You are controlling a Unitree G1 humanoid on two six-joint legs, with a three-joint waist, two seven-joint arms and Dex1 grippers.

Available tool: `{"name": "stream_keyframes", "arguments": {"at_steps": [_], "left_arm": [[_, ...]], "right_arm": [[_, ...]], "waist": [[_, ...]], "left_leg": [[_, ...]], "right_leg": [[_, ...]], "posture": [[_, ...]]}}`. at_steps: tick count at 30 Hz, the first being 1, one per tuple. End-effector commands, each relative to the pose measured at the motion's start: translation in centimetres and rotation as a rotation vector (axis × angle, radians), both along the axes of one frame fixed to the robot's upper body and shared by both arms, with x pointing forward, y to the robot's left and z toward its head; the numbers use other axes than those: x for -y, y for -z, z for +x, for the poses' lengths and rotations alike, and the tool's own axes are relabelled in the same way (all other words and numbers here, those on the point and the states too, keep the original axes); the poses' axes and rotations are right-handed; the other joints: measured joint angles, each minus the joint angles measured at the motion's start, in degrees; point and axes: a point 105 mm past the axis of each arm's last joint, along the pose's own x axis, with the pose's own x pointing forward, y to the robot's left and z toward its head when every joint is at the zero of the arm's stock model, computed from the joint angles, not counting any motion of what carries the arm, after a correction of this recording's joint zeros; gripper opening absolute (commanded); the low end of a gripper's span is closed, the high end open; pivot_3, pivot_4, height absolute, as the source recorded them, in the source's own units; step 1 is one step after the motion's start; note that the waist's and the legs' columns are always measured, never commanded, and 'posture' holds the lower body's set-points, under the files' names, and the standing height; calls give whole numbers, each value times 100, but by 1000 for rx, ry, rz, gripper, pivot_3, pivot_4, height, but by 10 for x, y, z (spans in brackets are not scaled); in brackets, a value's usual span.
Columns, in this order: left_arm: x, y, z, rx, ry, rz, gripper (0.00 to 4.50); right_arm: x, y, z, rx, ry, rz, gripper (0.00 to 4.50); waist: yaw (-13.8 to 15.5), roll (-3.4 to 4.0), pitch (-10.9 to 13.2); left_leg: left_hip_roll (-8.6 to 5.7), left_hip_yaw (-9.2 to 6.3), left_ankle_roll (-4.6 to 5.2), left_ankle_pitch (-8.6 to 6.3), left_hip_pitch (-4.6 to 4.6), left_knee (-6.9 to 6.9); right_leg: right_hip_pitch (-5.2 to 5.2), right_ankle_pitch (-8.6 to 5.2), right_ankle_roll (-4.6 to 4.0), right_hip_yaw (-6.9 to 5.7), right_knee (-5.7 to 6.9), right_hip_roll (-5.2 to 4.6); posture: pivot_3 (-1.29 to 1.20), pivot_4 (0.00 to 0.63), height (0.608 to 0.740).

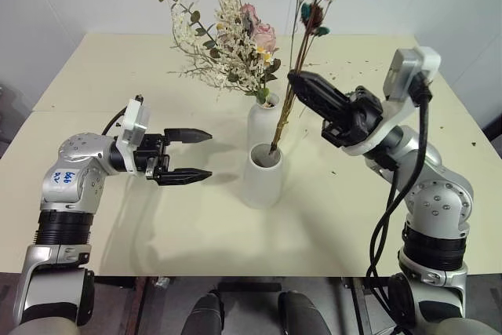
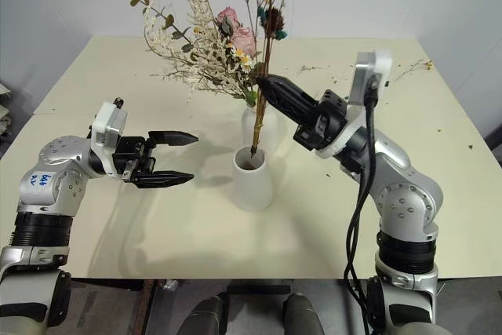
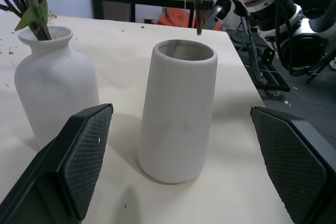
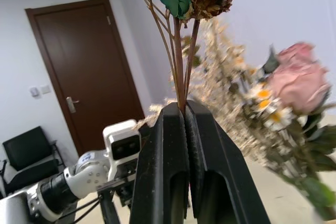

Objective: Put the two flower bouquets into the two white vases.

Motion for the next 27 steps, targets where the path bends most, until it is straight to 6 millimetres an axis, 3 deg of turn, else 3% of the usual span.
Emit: {"name": "stream_keyframes", "arguments": {"at_steps": [1, 7, 11, 16, 22, 27], "left_arm": [[0, -9, -5, 45, 5, -18, 4500], [-1, -11, -4, 51, 2, -21, 4500], [-7, -15, -5, 62, -8, -13, 4500], [-12, -18, -5, 72, -18, 0, 4500], [-16, -21, -5, 78, -28, 7, 4500], [-18, -20, -5, 82, -41, 8, 4500]], "right_arm": [[-3, 1, -4, 45, -11, 12, 27], [0, 18, 6, 90, 66, -37, 27], [2, 21, 6, 115, 68, -47, 979], [8, 16, 3, 145, 66, -60, 2591], [32, 8, -5, 181, 92, -137, 4423], [39, 12, -13, 220, 83, -261, 4492]], "waist": [[1, 0, 0], [9, 0, 0], [3, 0, 0], [6, 0, 0], [24, 0, 0], [24, -1, 0]], "left_leg": [[0, 0, 0, 0, 0, -1], [0, 0, 0, 0, 1, -2], [0, 0, 0, 0, 0, -5], [1, 0, -1, 0, 1, -10], [0, 0, -1, 0, -1, -14], [0, 0, 0, 0, -1, -21]], "right_leg": [[0, 0, 0, 0, 0, 1], [0, -1, -1, -1, -1, 1], [-1, -1, -1, -1, -2, 1], [-2, -2, -3, -1, -6, 1], [0, -2, -3, -3, -17, 0], [1, -2, -3, -4, -27, -1]], "posture": [[0, 150, 740], [0, 150, 740], [0, 150, 740], [0, 150, 740], [0, 150, 740], [0, 150, 740]]}}
